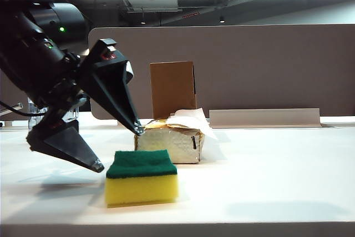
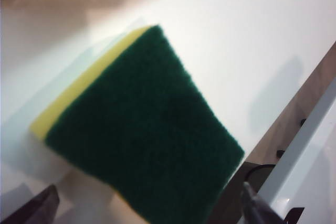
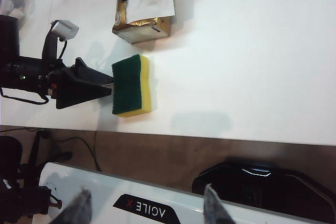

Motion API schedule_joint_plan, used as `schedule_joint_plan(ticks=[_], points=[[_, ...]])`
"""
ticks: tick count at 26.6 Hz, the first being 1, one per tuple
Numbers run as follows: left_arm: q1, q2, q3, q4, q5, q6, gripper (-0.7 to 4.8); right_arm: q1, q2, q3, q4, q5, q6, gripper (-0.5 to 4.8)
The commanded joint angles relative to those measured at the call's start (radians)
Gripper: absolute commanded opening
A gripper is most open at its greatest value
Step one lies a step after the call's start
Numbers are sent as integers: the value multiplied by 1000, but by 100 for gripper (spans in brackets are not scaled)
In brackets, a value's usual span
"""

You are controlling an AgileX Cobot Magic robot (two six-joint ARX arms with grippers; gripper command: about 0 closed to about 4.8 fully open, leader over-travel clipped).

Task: Move the sponge from right to left to wipe the table, avoiding obstacles on the table, and finally reaching the bottle of mineral water.

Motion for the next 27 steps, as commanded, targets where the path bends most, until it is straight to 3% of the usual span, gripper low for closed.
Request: schedule_joint_plan(ticks=[1, 13, 18, 19, 22, 23, 25, 27], points=[[-14, 10, 3, 53, 12, -19, 479, 0, -2, 5, 8, -1, 2, 274], [-44, 80, 3, 96, 6, -45, 479, 0, -1, 5, 8, 1, 2, 274], [-50, 80, 3, 95, -64, -45, 475, 0, -1, 5, 8, 2, 2, 274], [-52, 80, 3, 95, -64, -45, 426, 0, -1, 5, 8, 2, 2, 274], [-62, 80, 3, 87, -73, -45, 374, 0, -1, 5, 8, 8, 2, 273], [-65, 84, 3, 81, -78, -45, 302, 0, -1, 5, 8, 8, 2, 273], [-68, 92, 3, 66, -78, -45, 215, 0, -1, 5, 8, 8, 2, 273], [-68, 95, 3, 55, -78, -45, 205, 0, -1, 5, 8, 8, 2, 273]])
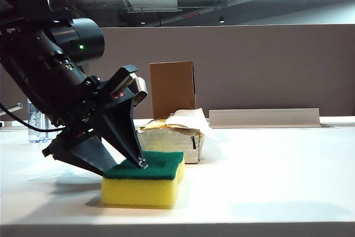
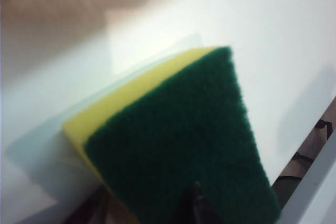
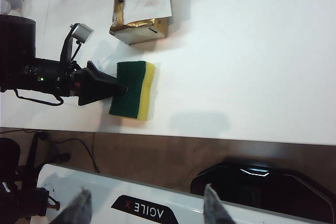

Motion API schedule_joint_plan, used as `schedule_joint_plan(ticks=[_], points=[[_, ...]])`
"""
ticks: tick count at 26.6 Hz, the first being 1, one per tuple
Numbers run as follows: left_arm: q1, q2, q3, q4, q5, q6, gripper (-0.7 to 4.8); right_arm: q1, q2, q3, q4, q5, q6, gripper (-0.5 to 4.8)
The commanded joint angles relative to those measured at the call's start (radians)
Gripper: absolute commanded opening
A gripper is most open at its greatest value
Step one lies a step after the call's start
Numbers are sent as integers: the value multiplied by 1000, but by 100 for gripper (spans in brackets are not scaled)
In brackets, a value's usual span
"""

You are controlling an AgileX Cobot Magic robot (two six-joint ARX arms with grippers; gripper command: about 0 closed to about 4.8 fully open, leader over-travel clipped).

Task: Move the sponge from right to left to wipe the table, avoiding obstacles on the table, and finally reaching the bottle of mineral water.

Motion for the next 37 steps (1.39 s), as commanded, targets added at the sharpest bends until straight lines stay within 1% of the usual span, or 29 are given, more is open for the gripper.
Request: schedule_joint_plan(ticks=[1, 2, 3, 4, 7, 9, 10, 11, 13, 16, 21, 24, 28, 32, 34, 36, 37], points=[[-2, 6, -2, -31, -11, 0, 204, 0, -2, 5, 8, 0, 2, 273], [-2, 6, -2, -34, -11, 0, 156, 0, -2, 5, 8, 0, 2, 273], [-2, 6, -2, -34, -11, 0, 84, 0, -2, 5, 8, 0, 2, 272], [-2, 6, -2, -35, -12, -2, -2, 0, -2, 5, 8, 0, 2, 270], [-2, 6, -2, -34, -13, -3, -6, 0, -2, 5, 8, 0, 2, 270], [-2, 4, -2, -38, -43, -3, -6, 0, -2, 5, 8, 0, 2, 270], [-2, 3, -2, -48, -76, -3, -6, 0, -2, 5, 8, 0, 2, 270], [-2, 3, -2, -53, -84, -2, -6, 0, -2, 5, 8, 0, 2, 270], [0, 3, -2, -82, -130, 11, -6, 0, -2, 5, 8, 0, 2, 270], [0, 3, -2, -106, -155, 35, -6, 0, -2, 5, 8, 0, 2, 270], [16, 2, -2, -131, -188, 40, -6, 0, -2, 5, 8, 0, 2, 269], [68, 1, -4, -167, -196, 80, -5, 0, -2, 5, 8, 0, 2, 269], [165, -17, -52, -163, -200, 96, -6, 0, -2, 5, 8, 1, 2, 269], [227, -40, -100, -176, -251, 140, -6, 1, -2, 5, 8, 1, 2, 269], [260, -56, -126, -177, -256, 144, -6, 0, -2, 5, 8, 1, 2, 269], [315, -88, -159, -178, -256, 153, -6, 1, -2, 5, 8, 15, 2, 269], [356, -109, -172, -183, -257, 167, -6, 1, -2, 5, 8, 19, 1, 269]])
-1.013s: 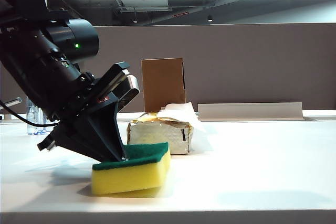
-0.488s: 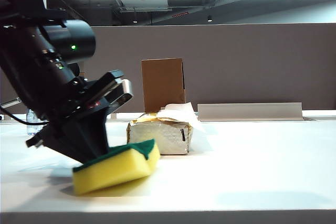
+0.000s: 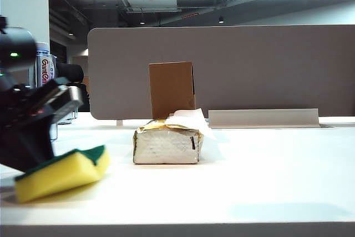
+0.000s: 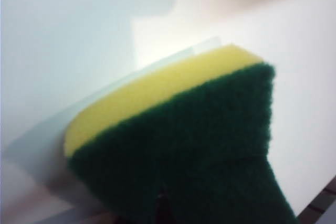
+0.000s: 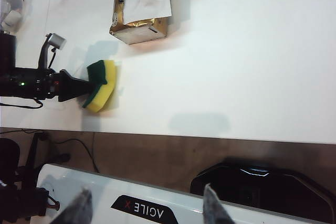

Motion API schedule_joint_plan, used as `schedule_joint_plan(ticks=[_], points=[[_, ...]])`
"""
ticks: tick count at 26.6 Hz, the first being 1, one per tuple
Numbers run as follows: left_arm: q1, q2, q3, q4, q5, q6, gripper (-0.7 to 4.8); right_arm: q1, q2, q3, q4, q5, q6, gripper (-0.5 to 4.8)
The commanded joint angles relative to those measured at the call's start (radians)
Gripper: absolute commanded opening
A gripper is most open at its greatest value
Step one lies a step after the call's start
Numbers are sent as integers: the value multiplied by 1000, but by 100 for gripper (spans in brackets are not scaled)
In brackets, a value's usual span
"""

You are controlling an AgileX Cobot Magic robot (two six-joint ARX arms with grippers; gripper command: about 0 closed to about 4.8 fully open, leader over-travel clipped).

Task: Move the sponge from right to left to wipe the table, avoiding obstacles on the table, and finally reaching the bottle of mineral water.

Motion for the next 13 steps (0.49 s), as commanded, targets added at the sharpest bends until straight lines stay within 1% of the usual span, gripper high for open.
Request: schedule_joint_plan(ticks=[1, 4, 7, 10, 13], points=[[102, -25, -53, -82, -175, 38, -6, 1, -2, 5, 8, 16, 1, 269], [180, -60, -60, -111, -173, 65, -6, 1, -2, 5, 8, 18, 0, 269], [266, -97, -60, -148, -174, 119, -6, 1, -3, 5, 8, 17, 1, 269], [421, -150, -60, -209, -174, 188, -6, 1, -4, 5, 8, 14, 1, 269], [519, -171, -60, -228, -163, 207, -5, 1, -7, 5, 9, 14, 1, 269]])
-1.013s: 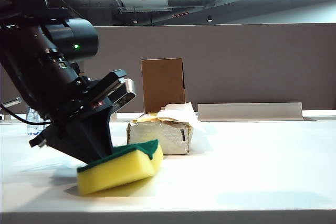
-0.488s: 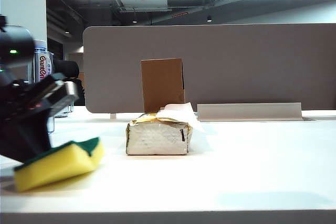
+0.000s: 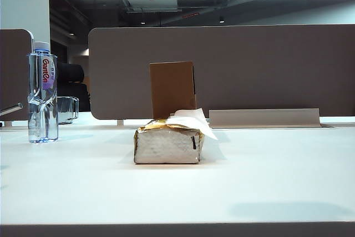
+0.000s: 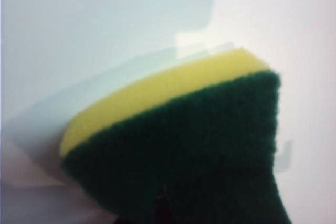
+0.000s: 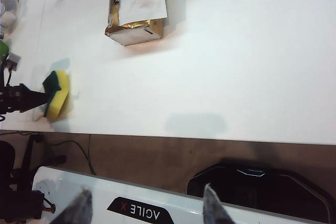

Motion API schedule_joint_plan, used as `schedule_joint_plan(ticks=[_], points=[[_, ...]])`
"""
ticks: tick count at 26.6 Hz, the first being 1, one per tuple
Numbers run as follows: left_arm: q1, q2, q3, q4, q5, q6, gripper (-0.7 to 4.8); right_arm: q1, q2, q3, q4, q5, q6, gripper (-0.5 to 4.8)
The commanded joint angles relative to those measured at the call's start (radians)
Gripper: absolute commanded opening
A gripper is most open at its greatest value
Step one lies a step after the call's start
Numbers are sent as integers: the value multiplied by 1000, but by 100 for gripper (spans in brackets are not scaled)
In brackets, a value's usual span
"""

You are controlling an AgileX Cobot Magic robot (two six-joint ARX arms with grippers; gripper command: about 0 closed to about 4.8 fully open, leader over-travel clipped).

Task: Move the sponge from right to left to wipe the table, avoiding obstacles on the table, and finally reaching the bottle of mineral water.

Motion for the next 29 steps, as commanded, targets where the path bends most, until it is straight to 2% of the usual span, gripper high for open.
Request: schedule_joint_plan(ticks=[1, 4, 10, 14, 19, 25, 29], points=[[86, -14, -7, -32, -49, 32, -6, 1, -5, 5, 8, -3, 0, 269], [124, -14, -7, -29, -20, 32, -6, 1, -5, 5, 9, -3, 0, 269], [118, -14, -7, 7, -20, 26, -6, 1, -6, 5, 9, -3, 1, 269], [113, -13, -6, 134, -23, -51, -6, 1, -6, 5, 9, -3, 2, 269], [112, 10, -2, 213, -18, -82, -6, 1, -6, 5, 8, -3, 5, 269], [45, 118, 5, 341, 10, -153, -6, 0, -6, 5, 10, -3, 13, 269], [-31, 230, 79, 367, -5, -153, -6, 0, -6, 5, 10, -2, 34, 268]])
